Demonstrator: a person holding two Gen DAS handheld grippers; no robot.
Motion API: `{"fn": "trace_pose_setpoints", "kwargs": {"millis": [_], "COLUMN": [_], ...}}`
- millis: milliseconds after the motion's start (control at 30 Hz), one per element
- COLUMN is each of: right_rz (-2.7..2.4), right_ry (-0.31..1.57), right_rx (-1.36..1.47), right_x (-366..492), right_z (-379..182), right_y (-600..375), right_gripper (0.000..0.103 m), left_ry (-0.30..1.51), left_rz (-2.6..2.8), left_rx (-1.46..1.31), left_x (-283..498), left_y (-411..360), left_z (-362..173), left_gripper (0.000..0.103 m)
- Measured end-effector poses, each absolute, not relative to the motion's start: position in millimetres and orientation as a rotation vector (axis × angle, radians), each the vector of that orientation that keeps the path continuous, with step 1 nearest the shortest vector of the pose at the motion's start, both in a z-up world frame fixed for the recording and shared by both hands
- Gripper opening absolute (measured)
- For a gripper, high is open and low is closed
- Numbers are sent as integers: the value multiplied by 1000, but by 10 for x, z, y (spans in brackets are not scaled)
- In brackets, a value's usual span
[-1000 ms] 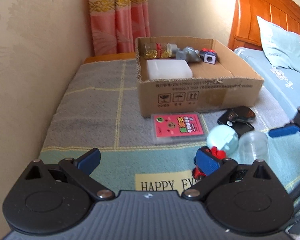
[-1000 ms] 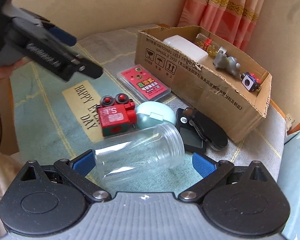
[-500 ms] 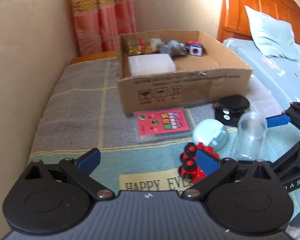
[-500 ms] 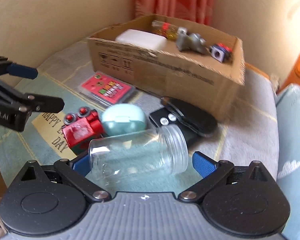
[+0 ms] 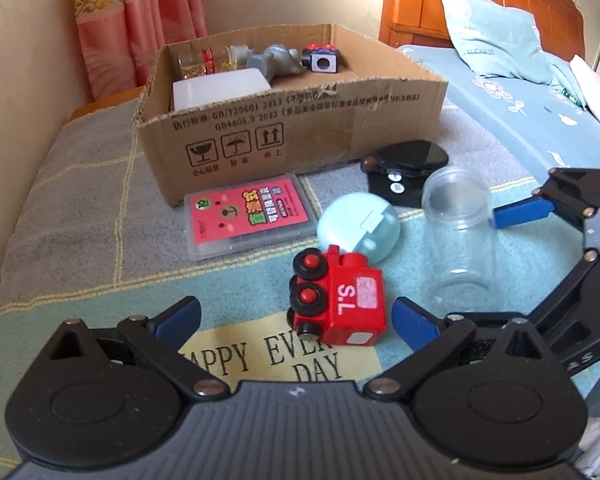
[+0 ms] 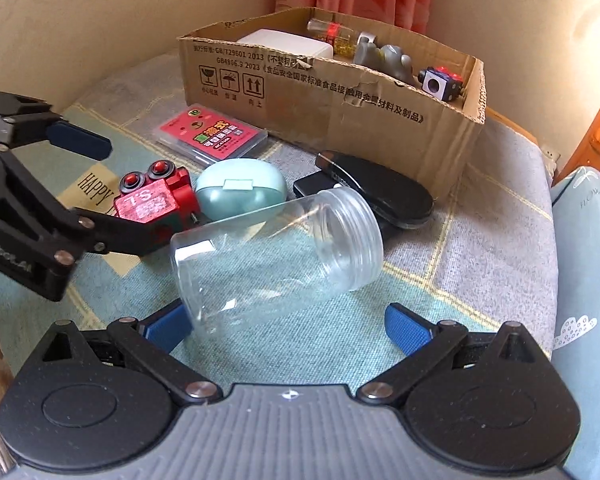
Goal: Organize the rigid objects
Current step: 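Move the right gripper to the clear plastic jar while the left moves to the red toy train, then grasp the red toy train with the left gripper while the right gripper grasps the clear jar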
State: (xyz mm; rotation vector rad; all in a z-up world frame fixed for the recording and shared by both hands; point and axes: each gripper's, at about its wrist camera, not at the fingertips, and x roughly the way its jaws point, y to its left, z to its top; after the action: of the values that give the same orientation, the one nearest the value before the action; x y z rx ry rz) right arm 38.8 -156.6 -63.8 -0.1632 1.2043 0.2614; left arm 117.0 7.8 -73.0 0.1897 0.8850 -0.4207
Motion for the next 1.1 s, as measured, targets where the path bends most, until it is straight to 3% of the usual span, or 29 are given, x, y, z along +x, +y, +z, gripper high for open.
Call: {"fn": "trace_pose_setpoints", "kwargs": {"millis": [533,633,700,967,1100], "right_rz": [294,294,294,293,292], "right_ry": [1198,1192,1189,1187,1184], "right_rx": [-135,-134,-133,-132,-132], "right_x": [369,361,355,356,355], "right_z": [-639,-641,-639,-639,-640], "right_y": [-1638,-1639,-1642,-1639,-1637], "right_gripper": [103,103,103,103,103], "left_ry": [822,829,825,809,806], "left_rz": [-424,-475,-497,-591,-618], "left_rx": [253,220,208,249,262], "left_x": [1203,1256,1282,1328,1310], "left_y": [213,199,203,166,180], "left_z": [-853,-856,-844,-813,-804], "left_gripper": [99,90,78,58,56]}}
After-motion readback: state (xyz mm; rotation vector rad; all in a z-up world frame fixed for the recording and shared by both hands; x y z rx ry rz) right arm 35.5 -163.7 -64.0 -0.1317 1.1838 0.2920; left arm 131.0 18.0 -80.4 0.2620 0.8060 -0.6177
